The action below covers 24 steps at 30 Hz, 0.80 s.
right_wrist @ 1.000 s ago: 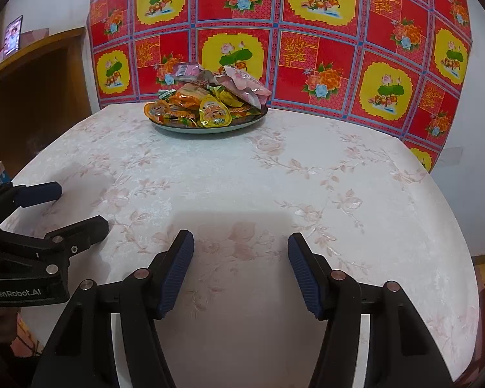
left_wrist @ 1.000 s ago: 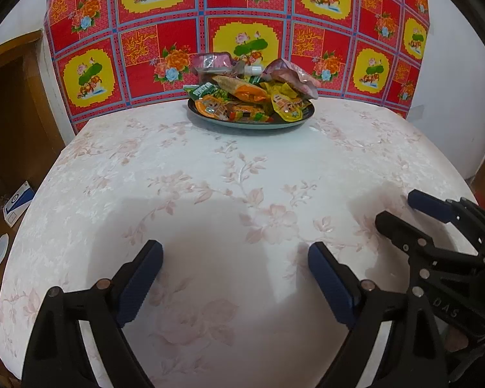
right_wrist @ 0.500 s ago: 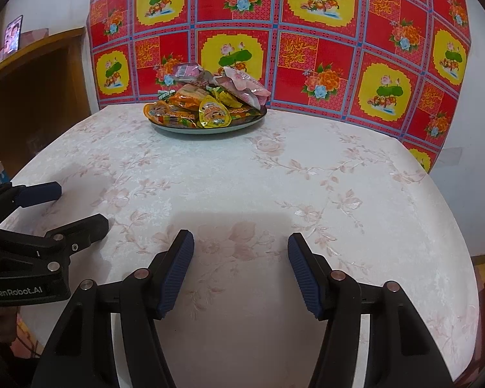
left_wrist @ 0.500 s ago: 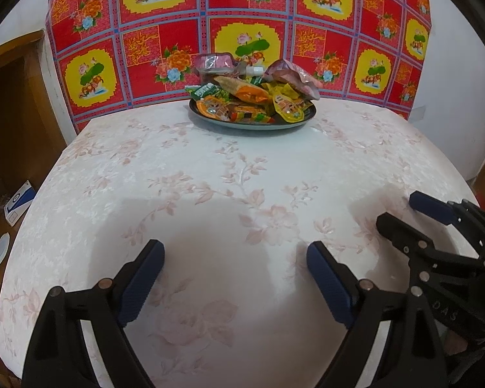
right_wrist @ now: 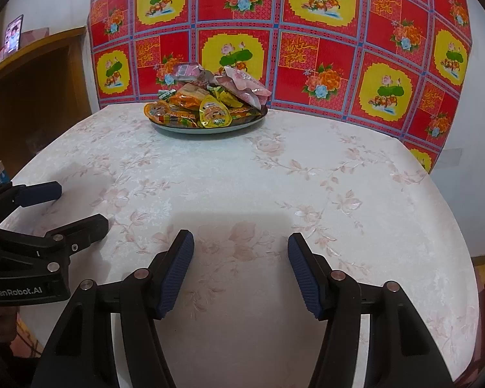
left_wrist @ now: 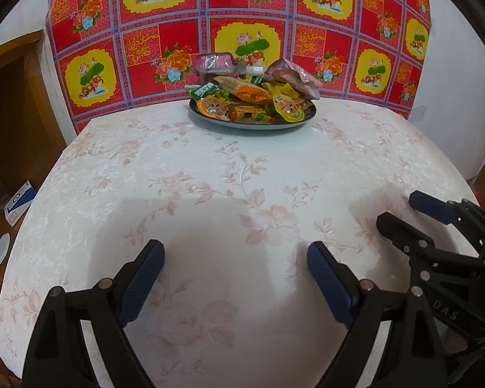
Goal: Organize snacks
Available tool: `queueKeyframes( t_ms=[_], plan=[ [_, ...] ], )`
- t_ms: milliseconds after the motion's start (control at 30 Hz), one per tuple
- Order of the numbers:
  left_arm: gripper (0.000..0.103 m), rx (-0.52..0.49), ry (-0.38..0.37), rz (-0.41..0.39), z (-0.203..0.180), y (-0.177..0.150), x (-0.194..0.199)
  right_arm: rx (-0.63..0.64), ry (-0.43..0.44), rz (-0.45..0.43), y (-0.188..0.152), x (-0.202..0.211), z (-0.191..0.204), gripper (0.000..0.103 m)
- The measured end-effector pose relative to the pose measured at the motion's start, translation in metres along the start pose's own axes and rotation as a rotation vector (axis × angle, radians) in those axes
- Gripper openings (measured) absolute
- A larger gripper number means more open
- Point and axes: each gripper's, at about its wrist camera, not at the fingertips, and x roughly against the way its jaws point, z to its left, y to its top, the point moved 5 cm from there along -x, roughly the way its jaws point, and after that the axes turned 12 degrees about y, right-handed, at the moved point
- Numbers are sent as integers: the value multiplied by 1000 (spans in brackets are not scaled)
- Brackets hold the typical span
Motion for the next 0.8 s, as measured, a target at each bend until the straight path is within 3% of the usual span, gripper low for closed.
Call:
queueKeyframes(
  t_ms=[800],
  plan=[
    [92,3,-2,-7,1,-1,0,6,-2,-4,-1,0,0,61]
  ],
)
